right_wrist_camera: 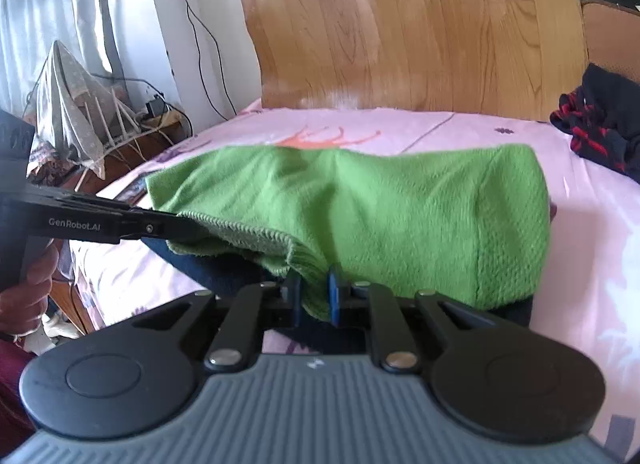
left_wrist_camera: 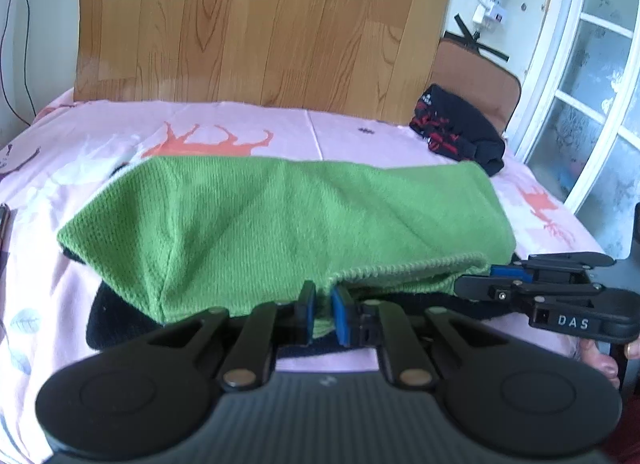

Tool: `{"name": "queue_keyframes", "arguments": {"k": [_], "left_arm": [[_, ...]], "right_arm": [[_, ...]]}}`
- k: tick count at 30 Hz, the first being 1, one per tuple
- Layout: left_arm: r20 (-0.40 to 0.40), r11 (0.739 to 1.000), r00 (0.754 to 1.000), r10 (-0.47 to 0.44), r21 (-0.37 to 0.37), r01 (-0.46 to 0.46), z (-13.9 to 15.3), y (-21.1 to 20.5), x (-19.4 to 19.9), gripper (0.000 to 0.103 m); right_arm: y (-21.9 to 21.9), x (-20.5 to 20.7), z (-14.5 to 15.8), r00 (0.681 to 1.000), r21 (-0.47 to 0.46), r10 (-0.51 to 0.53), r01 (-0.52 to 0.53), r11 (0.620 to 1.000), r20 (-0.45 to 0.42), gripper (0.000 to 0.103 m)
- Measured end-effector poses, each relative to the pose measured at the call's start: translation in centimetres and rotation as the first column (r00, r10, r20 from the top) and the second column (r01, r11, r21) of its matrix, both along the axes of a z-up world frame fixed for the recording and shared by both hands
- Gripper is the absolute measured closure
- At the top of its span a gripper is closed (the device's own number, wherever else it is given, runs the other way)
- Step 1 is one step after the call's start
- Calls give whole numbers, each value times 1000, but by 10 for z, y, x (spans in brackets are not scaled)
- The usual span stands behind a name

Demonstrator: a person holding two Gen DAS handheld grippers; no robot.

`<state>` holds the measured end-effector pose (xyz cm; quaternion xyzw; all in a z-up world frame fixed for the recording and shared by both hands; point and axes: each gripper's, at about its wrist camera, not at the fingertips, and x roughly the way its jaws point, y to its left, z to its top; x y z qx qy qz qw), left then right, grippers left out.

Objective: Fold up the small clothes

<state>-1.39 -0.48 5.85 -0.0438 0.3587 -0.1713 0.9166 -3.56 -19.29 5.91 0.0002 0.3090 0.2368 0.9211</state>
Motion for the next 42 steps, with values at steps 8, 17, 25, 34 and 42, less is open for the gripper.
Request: {"name": "queue_keyframes", "arguments": {"k": [8, 17, 25, 34, 42], "left_arm": [[131, 997, 991, -6, -77, 17, 34, 47, -12, 55], [115, 987, 989, 90, -139, -74, 36, 57, 56, 63], [27, 998, 997, 67, 17, -67, -11, 8, 99, 68], [103, 998, 994, 23, 58, -29, -20, 9, 79, 67], [140, 997, 989, 40, 57, -49, -23, 6, 71, 66]], "right_arm": [[-20, -3, 9, 993, 76, 94, -88, 993, -72, 62], [-71, 32, 53, 965, 280, -259, 239, 930, 35, 60], [0, 83, 13, 974, 79, -228, 227, 971, 4, 65], [-67, 74, 1, 898, 67, -440, 441, 895, -19, 103], [-64, 81, 3, 886, 69, -462, 464, 883, -51, 101]]}}
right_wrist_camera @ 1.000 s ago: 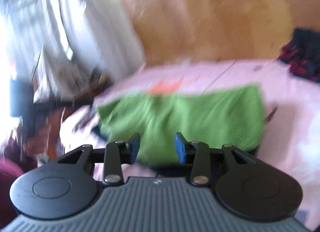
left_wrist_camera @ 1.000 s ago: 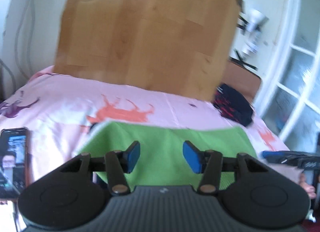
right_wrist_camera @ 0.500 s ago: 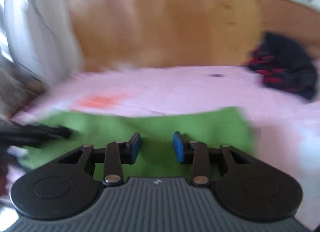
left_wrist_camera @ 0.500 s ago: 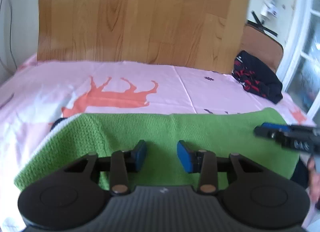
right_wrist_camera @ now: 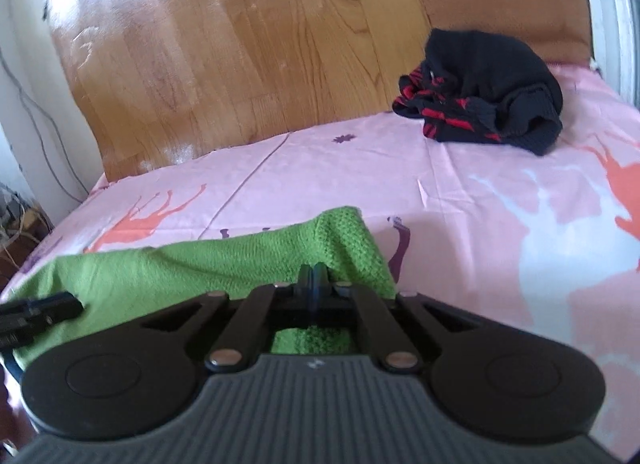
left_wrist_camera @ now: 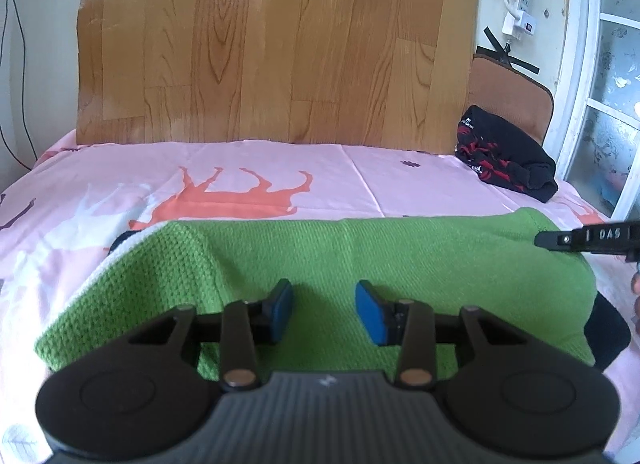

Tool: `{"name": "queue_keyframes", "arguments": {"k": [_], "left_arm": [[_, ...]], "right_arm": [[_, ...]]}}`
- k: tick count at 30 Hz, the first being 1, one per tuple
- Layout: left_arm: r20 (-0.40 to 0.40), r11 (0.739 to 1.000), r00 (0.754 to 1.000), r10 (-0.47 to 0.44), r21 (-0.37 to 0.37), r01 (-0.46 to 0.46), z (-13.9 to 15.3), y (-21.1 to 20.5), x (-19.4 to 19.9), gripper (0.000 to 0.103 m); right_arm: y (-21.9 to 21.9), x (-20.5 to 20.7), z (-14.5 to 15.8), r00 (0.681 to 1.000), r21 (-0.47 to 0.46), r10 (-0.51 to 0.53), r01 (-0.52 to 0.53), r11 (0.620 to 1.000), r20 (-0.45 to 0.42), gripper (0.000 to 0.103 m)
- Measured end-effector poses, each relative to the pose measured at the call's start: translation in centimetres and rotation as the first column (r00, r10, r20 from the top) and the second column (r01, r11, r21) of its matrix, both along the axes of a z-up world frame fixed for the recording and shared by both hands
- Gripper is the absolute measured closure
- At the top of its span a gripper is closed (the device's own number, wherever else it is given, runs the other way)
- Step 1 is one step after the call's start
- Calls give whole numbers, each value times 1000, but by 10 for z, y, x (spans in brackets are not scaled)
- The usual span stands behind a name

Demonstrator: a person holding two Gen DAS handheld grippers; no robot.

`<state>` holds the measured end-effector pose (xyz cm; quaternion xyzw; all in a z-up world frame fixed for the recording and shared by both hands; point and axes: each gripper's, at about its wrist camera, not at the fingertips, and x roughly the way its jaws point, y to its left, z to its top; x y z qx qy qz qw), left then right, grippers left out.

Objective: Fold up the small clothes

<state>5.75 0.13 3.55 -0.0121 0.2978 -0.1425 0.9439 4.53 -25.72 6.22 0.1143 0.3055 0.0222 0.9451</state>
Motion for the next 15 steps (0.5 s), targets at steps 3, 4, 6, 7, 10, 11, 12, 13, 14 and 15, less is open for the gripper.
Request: {"name": "queue_keyframes", "arguments": {"k": [3, 4, 6, 7, 10, 11, 12, 13, 14, 15], "left_arm": [[8, 1000, 1000, -8, -15, 8, -1, 2, -1, 65], [12, 1000, 1000, -10, -20, 10, -2, 3, -1, 64], [14, 1000, 1000, -9, -24, 9, -2, 3, -1, 64], [14, 1000, 1000, -7, -23, 8, -2, 3, -1, 64], [22, 1000, 1000, -5, -12, 5, -3, 1, -2, 64], [24, 1000, 1000, -5, -9, 5, -3, 1, -3, 64], [25, 1000, 1000, -4, -8, 4, -3, 0, -3, 64], [25, 1000, 1000, -4, -9, 4, -3, 0, -3, 64], [26, 1000, 1000, -4, -10, 4, -3, 1, -3, 64], [26, 1000, 1000, -3, -11, 4, -3, 0, -3, 64]], "right_arm": [[17, 2, 11, 1000, 9, 24, -24, 1000, 2, 88], [26, 3, 15, 999, -2, 49, -49, 999, 15, 86], [50, 6, 21, 992, -25, 119, -118, 993, 34, 85], [63, 9, 22, 987, -32, 158, -157, 987, 37, 85], [98, 21, 15, 964, -42, 267, -266, 963, 16, 85], [108, 25, 11, 957, -50, 290, -289, 956, 5, 85], [115, 29, 7, 952, -62, 306, -306, 950, -4, 85], [119, 32, 3, 951, -72, 309, -309, 948, -14, 84], [118, 35, -1, 953, -72, 303, -304, 950, -26, 84], [114, 36, -3, 953, -56, 301, -302, 952, -31, 85]]}}
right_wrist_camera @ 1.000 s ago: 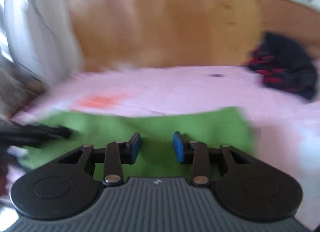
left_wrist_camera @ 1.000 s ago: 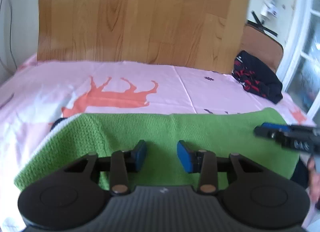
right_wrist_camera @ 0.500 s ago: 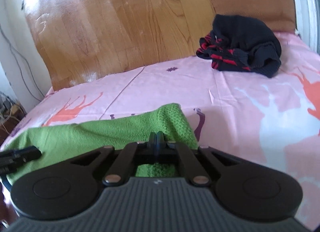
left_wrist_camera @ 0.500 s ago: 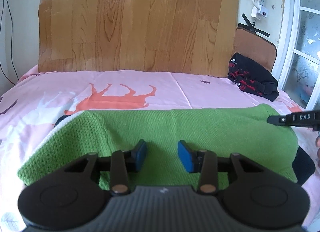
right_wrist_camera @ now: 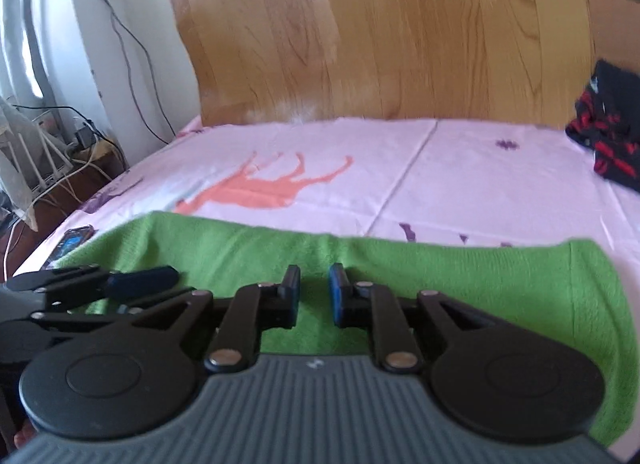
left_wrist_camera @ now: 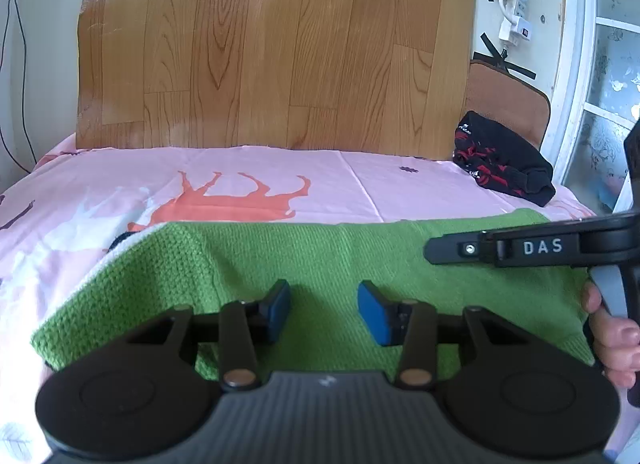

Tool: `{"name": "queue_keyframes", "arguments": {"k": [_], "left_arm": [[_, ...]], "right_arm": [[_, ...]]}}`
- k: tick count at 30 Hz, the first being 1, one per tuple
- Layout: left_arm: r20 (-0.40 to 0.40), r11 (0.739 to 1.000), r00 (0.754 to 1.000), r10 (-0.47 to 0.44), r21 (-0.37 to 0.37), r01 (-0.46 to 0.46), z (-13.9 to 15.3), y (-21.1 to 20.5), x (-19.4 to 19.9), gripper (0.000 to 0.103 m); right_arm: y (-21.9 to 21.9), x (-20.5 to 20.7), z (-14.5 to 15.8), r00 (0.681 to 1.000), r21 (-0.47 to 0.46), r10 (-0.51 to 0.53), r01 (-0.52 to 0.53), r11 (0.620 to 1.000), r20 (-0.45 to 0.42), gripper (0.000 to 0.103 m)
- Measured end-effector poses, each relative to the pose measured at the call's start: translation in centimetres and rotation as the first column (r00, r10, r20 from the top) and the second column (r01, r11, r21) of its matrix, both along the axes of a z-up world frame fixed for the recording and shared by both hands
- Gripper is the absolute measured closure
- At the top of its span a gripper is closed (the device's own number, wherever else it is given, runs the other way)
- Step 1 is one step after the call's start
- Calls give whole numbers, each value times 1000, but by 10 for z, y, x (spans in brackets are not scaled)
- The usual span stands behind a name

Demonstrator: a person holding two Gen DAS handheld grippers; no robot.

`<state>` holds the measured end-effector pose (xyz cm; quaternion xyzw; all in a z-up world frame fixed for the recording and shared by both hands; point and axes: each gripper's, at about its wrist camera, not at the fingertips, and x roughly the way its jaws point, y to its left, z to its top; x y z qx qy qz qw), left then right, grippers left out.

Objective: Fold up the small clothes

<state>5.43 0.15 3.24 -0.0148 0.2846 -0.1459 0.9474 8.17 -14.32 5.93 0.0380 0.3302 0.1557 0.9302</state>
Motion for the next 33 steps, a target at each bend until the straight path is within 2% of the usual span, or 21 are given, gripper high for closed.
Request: {"name": "queue_keyframes", "arguments": {"k": [4, 7, 9, 11, 13, 17, 20, 21, 22, 24, 28, 31, 33], "left_arm": [[1, 1000, 1000, -3, -4, 3, 0, 0, 0, 62], [2, 1000, 1000, -7, 0, 7, 0, -1, 0, 60], [3, 1000, 1000, -9, 4, 9, 0, -2, 0, 59], [4, 1000, 1000, -10, 8, 10, 0, -3, 0, 58], [6, 1000, 1000, -9, 14, 9, 0, -4, 0, 58], [8, 1000, 1000, -8, 19, 8, 0, -4, -1, 58], [7, 1000, 1000, -9, 19, 9, 0, -4, -1, 57], [7, 1000, 1000, -11, 19, 11, 0, -4, -1, 57], [8, 1000, 1000, -11, 20, 11, 0, -5, -1, 57], [7, 1000, 1000, -12, 17, 12, 0, -4, -1, 56], [7, 1000, 1000, -15, 15, 15, -1, -4, -1, 55], [7, 1000, 1000, -14, 14, 14, -1, -4, -1, 55], [7, 1000, 1000, -14, 15, 14, -1, -4, -1, 55]], "right_arm": [[-32, -9, 1, 997, -19, -73, 73, 997, 24, 88], [-66, -23, 2, 991, 22, -132, 131, 991, 30, 87], [-81, -31, -2, 980, 11, -195, 194, 981, 44, 88], [-92, -37, -6, 980, 73, -194, 190, 979, 48, 90], [-92, -37, -8, 978, 85, -203, 198, 976, 52, 91], [-78, -39, -10, 975, 25, -200, 199, 980, 92, 89], [-80, -40, -7, 975, 25, -200, 199, 980, 96, 86], [-81, -41, -5, 976, 40, -196, 193, 980, 94, 80], [-81, -41, -3, 978, 59, -185, 180, 982, 93, 69], [-75, -47, 3, 985, 95, -134, 123, 988, 108, 59], [-47, -57, 12, 987, 92, 44, -59, 994, 155, 59], [-23, -59, 7, 977, 64, 168, -178, 982, 127, 59], [-11, -61, 0, 970, 19, 217, -221, 975, 111, 59]]}}
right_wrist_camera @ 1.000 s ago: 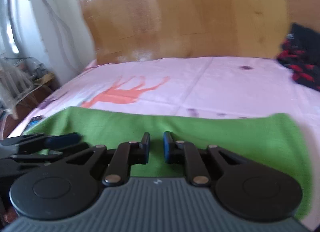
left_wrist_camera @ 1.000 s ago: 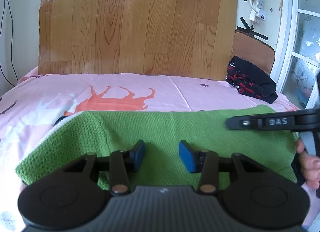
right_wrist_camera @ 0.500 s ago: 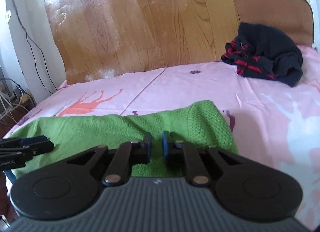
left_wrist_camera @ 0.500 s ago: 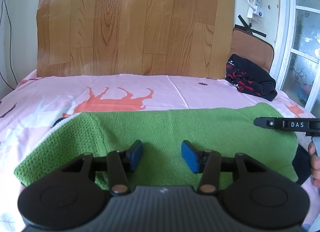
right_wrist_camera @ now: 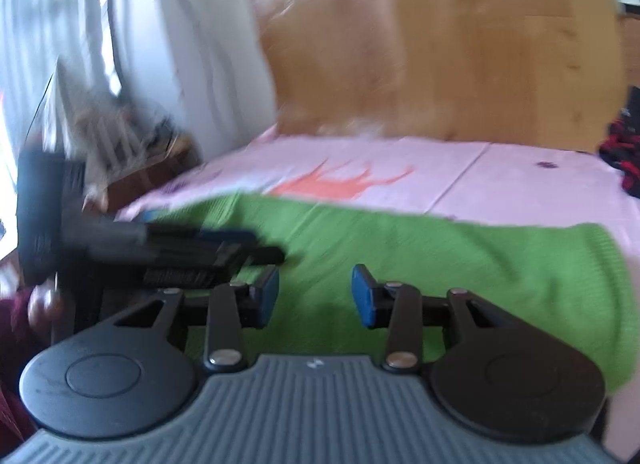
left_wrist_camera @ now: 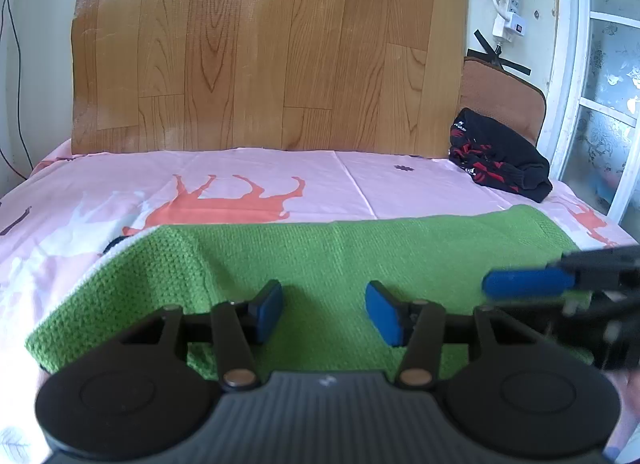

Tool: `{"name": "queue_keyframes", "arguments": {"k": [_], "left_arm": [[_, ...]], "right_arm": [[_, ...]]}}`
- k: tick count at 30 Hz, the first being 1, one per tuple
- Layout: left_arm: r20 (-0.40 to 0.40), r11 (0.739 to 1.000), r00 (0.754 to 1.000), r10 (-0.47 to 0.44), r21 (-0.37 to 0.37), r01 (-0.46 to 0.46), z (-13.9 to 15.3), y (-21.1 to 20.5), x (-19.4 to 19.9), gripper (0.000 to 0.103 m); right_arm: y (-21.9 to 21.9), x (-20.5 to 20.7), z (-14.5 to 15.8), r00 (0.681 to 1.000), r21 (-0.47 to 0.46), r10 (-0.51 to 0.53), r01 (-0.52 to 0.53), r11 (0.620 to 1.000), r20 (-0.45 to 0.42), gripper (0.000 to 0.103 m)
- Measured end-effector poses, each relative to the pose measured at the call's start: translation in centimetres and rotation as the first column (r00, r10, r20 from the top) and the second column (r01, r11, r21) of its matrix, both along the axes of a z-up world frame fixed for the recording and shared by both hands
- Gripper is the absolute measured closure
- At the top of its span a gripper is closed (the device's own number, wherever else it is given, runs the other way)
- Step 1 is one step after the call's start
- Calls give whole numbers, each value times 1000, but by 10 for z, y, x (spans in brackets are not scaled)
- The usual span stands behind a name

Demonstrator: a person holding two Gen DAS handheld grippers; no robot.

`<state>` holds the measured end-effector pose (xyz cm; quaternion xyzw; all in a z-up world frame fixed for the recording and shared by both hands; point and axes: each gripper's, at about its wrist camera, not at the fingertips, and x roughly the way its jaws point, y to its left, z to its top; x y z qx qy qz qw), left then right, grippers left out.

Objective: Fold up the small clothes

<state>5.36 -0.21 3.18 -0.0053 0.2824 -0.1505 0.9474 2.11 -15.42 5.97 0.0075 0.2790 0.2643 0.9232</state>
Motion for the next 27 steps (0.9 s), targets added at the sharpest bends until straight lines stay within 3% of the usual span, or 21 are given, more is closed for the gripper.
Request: {"name": "queue_keyframes", "arguments": {"k": [5, 7, 11, 16, 20, 25, 27], "left_arm": [[0, 1000, 1000, -2, 2, 2, 0, 0, 0, 55], [1, 1000, 1000, -2, 5, 2, 0, 0, -1, 55], [3, 1000, 1000, -5, 13, 5, 0, -2, -1, 54], [5, 1000, 1000, -8, 23, 8, 0, -3, -2, 53], [5, 1000, 1000, -6, 25, 6, 0, -3, -2, 53], [5, 1000, 1000, -14, -9, 14, 1, 3, -2, 50], [4, 999, 1000, -14, -37, 14, 2, 7, -2, 50]], "right_arm": [[-7, -3, -7, 1000, -61, -21, 20, 998, -10, 63], [-20, -9, -8, 999, -73, -44, 42, 996, -24, 76], [-57, -22, -8, 982, -81, -187, 183, 980, -32, 77], [-103, -30, -9, 950, -4, -302, 303, 953, -83, 100], [-105, -28, -9, 944, 35, -312, 318, 948, -111, 100], [-92, -31, 6, 975, 144, -208, 217, 966, -77, 76], [-78, -26, 12, 989, 172, -141, 148, 974, -52, 75]]}}
